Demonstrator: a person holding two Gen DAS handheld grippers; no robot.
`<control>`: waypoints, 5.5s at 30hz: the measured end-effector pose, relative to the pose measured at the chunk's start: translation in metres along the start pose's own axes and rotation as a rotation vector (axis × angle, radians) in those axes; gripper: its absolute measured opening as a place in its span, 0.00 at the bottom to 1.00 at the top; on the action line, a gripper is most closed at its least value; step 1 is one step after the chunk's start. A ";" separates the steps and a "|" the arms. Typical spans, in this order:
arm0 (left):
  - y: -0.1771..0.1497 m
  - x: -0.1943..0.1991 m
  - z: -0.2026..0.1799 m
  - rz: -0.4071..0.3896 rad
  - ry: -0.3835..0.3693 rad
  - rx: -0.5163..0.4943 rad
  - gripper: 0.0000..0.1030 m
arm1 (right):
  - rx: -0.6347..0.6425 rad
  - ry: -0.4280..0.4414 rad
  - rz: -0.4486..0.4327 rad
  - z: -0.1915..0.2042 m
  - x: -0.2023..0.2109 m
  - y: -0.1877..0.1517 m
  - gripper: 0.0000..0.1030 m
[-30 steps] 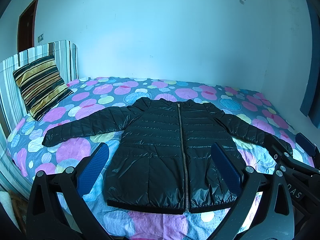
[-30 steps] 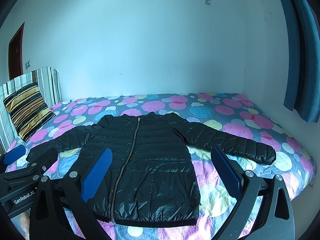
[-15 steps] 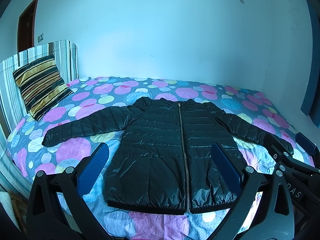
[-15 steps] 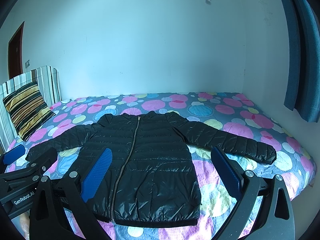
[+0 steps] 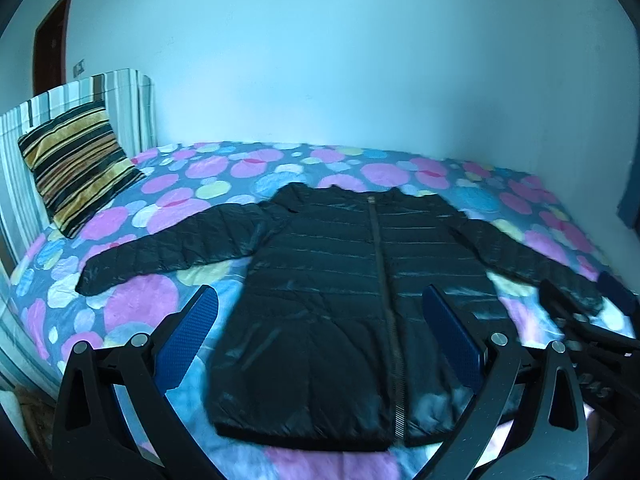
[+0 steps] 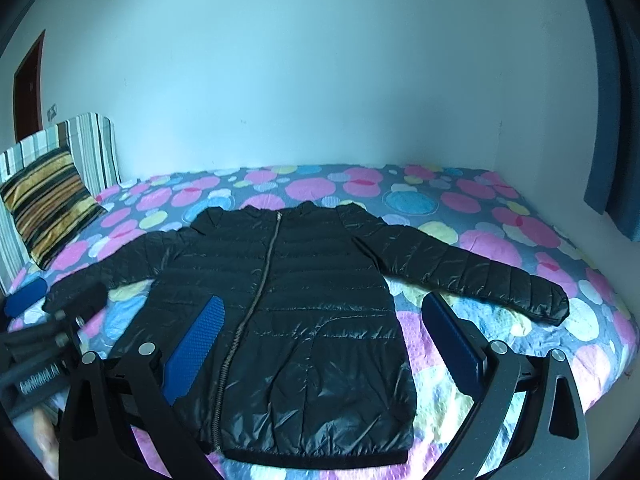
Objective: Fold large clothes
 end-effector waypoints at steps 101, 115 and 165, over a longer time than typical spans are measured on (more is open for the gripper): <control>-0.107 -0.253 0.240 0.517 0.485 0.305 0.98 | 0.194 0.197 0.300 0.185 -0.289 0.040 0.20; -0.108 -0.252 0.243 0.516 0.469 0.325 0.98 | 0.363 0.323 0.514 0.244 -0.301 -0.038 0.20; -0.108 -0.252 0.244 0.515 0.465 0.331 0.98 | -0.135 -0.096 0.371 -0.067 -0.362 0.082 0.09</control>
Point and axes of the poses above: each gripper's, at about its wrist camera, not at the fingertips, and x roughly against the way its jaws point, z to its left, y to its top, the point moved 3 cm from there along -x, roughly the way its jaws point, and after that the axes turned 11 degrees about -x, right-handed, at the moved point
